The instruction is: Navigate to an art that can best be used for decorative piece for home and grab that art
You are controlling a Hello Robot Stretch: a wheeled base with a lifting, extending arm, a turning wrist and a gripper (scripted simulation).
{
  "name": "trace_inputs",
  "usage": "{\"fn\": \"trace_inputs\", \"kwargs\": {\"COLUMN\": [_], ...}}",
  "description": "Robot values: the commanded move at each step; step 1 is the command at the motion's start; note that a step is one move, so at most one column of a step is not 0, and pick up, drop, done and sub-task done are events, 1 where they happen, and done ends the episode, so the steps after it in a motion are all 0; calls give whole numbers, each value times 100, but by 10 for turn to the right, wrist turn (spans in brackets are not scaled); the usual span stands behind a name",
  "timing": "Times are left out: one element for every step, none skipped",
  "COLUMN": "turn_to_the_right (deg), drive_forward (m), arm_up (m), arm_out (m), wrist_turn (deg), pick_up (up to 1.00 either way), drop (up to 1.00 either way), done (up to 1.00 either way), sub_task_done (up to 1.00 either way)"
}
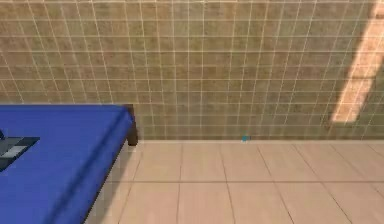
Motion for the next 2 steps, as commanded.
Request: {"fn": "trace_inputs", "kwargs": {"turn_to_the_right": [-450,-450], "drive_forward": [0,0], "arm_up": [0,0], "arm_out": [0,0], "wrist_turn": [0,0], "pick_up": [0,0], "drop": [0,0], "done": [0,0], "sub_task_done": [0,0]}}
